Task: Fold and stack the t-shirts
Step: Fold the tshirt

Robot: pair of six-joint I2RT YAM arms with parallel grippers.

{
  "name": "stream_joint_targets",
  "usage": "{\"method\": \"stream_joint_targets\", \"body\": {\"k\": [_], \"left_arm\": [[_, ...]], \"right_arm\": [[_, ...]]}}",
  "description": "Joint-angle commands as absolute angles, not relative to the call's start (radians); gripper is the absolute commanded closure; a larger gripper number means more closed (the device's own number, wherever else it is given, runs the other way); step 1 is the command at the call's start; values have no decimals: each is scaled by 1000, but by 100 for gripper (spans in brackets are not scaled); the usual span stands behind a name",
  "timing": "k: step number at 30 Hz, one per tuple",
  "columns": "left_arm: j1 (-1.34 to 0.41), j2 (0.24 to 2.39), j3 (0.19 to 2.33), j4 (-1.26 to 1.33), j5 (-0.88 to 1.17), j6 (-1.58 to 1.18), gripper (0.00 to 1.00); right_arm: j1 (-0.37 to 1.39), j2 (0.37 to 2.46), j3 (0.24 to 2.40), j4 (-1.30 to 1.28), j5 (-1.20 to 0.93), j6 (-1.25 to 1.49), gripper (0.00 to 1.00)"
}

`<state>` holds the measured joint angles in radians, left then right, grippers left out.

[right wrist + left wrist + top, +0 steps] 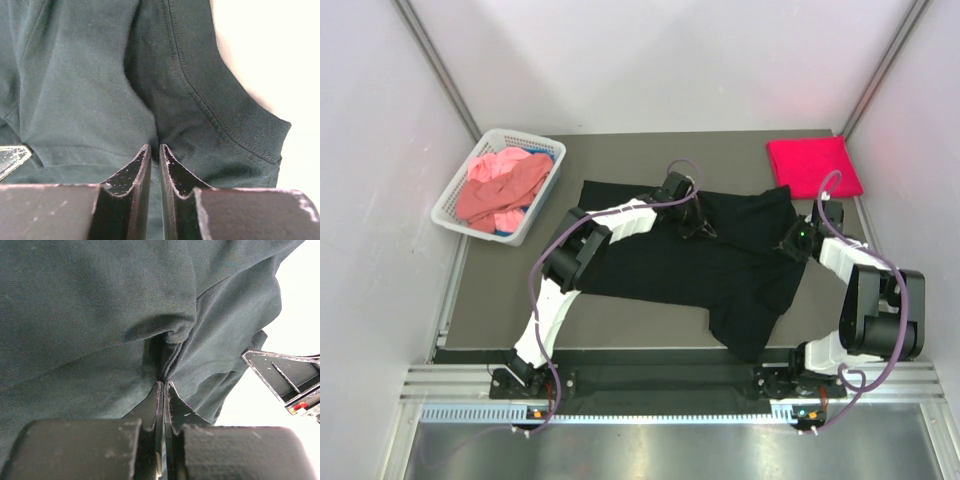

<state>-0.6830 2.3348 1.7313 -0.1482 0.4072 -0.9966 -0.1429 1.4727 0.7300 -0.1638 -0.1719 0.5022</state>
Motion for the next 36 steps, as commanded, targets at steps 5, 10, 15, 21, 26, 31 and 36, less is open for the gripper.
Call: {"method": "stream_joint_targets", "body": {"k": [5, 10, 15, 21, 26, 31, 36], "left_arm": [[-680, 2329, 1733, -100, 423, -1005, 100], [-680, 2327, 1743, -109, 425, -997, 100], [-680, 2327, 1786, -164, 416, -982, 100], [-677, 2312, 1795, -222, 387, -934, 100], [-677, 2315, 1807, -276, 364, -902, 100], [-678, 2310, 1802, -342, 324, -856, 100], [-677, 2318, 1793, -339, 334, -851, 100]], "right_arm": [[-130, 1465, 759, -130, -156, 529, 100], [-130, 1427, 782, -182, -150, 529, 100], [-130, 1338, 825, -356, -75, 544, 100], [-130, 1223, 727, -417, -40, 639, 100], [-129, 1151, 629, -390, -37, 729, 100], [-117, 1068, 572, -371, 29, 798, 100], [-101, 1034, 493, -275, 29, 862, 99]]}}
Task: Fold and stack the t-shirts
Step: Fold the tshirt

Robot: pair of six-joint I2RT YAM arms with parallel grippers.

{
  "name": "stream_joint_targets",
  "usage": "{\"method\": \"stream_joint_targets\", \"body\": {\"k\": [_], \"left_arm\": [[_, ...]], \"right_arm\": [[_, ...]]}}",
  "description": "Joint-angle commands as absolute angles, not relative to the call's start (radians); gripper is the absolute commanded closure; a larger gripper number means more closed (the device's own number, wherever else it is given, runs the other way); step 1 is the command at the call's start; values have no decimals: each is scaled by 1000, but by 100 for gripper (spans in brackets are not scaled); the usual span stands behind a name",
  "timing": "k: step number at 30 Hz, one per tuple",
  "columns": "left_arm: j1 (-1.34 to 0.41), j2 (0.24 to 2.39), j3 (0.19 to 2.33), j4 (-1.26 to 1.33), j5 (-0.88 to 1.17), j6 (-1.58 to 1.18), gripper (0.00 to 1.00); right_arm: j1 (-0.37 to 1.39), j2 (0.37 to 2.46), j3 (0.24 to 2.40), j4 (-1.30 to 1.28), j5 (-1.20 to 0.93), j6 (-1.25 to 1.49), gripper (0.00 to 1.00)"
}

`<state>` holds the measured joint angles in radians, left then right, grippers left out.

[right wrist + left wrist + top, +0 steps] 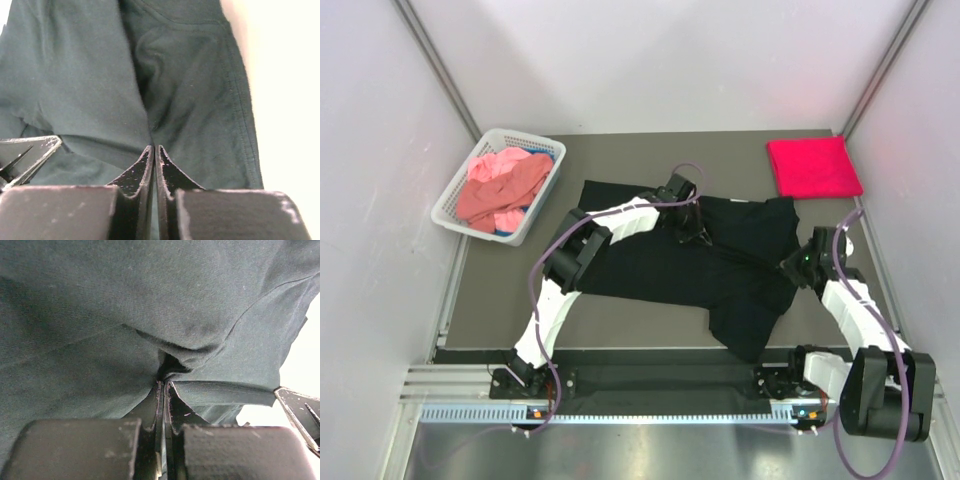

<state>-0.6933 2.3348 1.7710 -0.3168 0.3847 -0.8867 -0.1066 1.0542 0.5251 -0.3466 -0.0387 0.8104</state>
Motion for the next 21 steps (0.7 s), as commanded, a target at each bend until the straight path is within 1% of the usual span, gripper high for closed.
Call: {"method": "stream_joint_targets", "body": {"k": [1, 2, 3, 5, 6, 8, 9, 10, 13, 17, 21], "left_arm": [[-678, 2321, 1792, -337, 340, -851, 99], [-678, 2319, 1790, -337, 347, -851, 96], [-678, 2318, 1786, -336, 357, -850, 91], [-677, 2298, 1781, -347, 362, -841, 86], [-672, 2287, 1779, -359, 368, -830, 84], [-661, 2246, 1772, -362, 380, -819, 80], [-644, 2231, 1767, -354, 391, -813, 79], [-632, 2200, 1761, -348, 396, -808, 77], [-571, 2172, 1764, -334, 403, -784, 75], [-465, 2195, 1804, -342, 413, -741, 75], [-355, 2230, 1818, -344, 377, -677, 75]], "right_arm": [[-100, 1043, 489, -249, 26, 864, 96], [-101, 1058, 495, -244, 18, 855, 87], [-101, 1098, 532, -244, 17, 807, 83], [-112, 1164, 595, -285, 21, 741, 73], [-118, 1184, 651, -287, 14, 668, 71], [-170, 1228, 705, -273, -85, 591, 65], [-190, 1268, 745, -250, -134, 516, 64], [-224, 1287, 765, -233, -232, 482, 63], [-262, 1371, 842, -181, -329, 417, 59], [-296, 1469, 899, -71, -388, 414, 56], [-324, 1627, 995, -8, -462, 414, 58]]}}
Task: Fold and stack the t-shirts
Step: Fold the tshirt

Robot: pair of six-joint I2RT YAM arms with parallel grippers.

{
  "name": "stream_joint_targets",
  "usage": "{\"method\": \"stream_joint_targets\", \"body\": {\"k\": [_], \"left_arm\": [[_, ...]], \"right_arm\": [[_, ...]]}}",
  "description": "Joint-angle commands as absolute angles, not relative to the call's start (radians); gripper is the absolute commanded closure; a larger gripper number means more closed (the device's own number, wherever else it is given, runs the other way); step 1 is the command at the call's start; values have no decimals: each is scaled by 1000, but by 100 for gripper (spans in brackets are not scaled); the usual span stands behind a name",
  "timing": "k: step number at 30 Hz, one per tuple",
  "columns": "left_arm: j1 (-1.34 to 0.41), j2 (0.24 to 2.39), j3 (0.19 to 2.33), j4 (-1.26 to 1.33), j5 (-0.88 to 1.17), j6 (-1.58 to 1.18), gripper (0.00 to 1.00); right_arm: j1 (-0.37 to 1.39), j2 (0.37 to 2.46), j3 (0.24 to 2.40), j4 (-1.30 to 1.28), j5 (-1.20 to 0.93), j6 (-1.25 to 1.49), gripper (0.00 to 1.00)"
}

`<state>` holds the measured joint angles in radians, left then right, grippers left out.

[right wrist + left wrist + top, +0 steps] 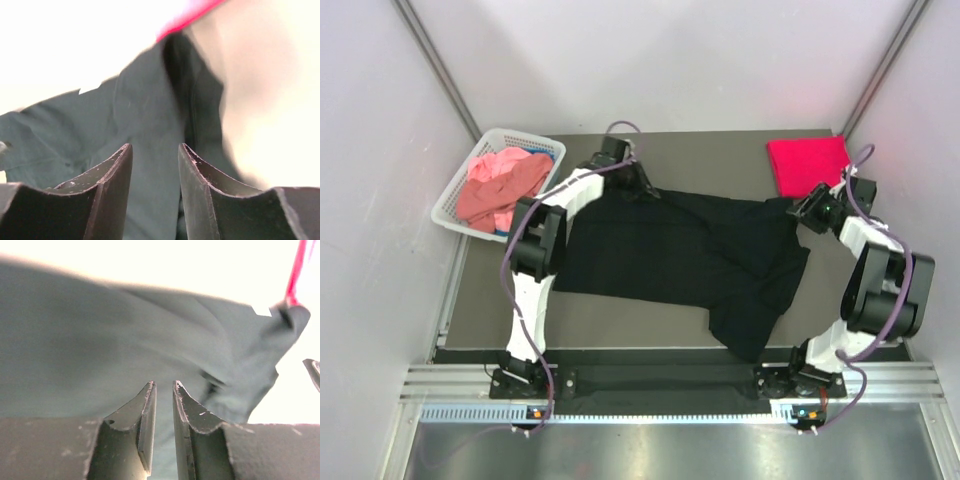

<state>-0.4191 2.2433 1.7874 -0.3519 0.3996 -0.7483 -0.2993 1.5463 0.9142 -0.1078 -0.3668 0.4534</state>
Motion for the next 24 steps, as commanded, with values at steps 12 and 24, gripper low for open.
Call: {"method": "stream_joint_targets", "body": {"k": [12, 24], "left_arm": [[-235, 2402, 1936, -391, 298, -594, 75], [-203, 2425, 1888, -453, 126, -583, 75]], "right_arm": [[-347, 1861, 1144, 158, -634, 448, 58], [-370, 1925, 1135, 218, -559, 494, 100]]}}
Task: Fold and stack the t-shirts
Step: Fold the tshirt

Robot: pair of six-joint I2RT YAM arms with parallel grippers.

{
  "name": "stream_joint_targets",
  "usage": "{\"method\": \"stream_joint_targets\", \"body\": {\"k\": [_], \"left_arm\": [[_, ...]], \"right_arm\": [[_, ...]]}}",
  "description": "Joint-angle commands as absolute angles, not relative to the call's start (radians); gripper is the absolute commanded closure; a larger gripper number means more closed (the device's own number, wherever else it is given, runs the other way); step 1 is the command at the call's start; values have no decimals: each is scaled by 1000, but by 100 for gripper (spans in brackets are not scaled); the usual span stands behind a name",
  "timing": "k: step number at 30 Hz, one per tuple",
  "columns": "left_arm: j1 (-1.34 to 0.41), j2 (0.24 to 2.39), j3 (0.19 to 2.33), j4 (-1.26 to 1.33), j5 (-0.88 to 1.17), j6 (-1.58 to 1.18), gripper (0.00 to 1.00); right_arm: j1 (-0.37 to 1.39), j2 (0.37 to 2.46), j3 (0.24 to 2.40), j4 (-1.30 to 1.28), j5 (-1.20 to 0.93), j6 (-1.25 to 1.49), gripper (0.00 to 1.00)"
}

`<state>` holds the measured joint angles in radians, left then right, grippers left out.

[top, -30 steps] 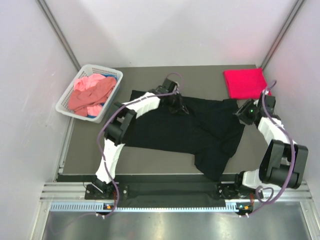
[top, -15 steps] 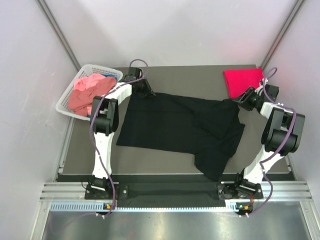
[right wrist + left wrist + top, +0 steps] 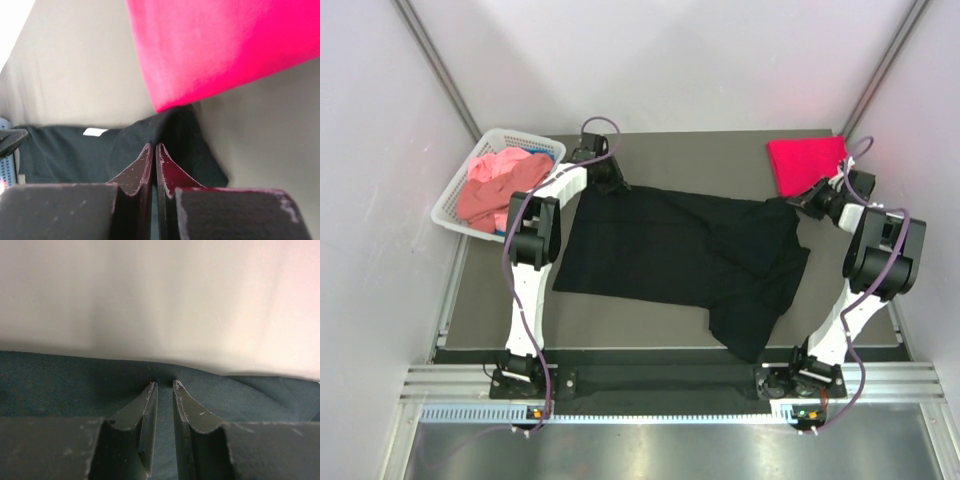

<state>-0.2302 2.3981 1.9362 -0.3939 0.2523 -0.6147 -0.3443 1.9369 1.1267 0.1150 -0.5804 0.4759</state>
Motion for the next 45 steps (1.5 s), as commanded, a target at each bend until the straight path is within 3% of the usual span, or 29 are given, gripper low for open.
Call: {"method": "stream_joint_targets", "body": {"k": [1, 14, 23, 26, 28, 31, 40, 45], "left_arm": [[-199, 2425, 1878, -456, 118, -583, 75], [-186, 2413, 1821, -456, 75, -614, 75], [-186, 2353, 1835, -387, 267, -609, 69], [-186, 2307, 1861, -416, 298, -597, 65], [-186, 2283, 1887, -433, 316, -585, 64], [-189, 2224, 1908, -477, 336, -566, 61], [-204, 2062, 1755, -525, 328, -552, 59], [-201, 2057, 1678, -561, 272, -529, 60]], "right_arm": [[-376, 1901, 1120, 248, -545, 506, 100], [-423, 1779, 954, 419, -410, 584, 100], [-422, 1859, 1006, 404, -454, 629, 96], [-422, 1824, 1054, 234, -393, 612, 88], [-419, 1774, 1084, 81, -325, 592, 74], [-399, 1711, 1144, -178, -212, 534, 63], [-152, 1566, 1138, -390, -111, 396, 62], [-12, 1563, 1109, -501, 26, 486, 64]]}}
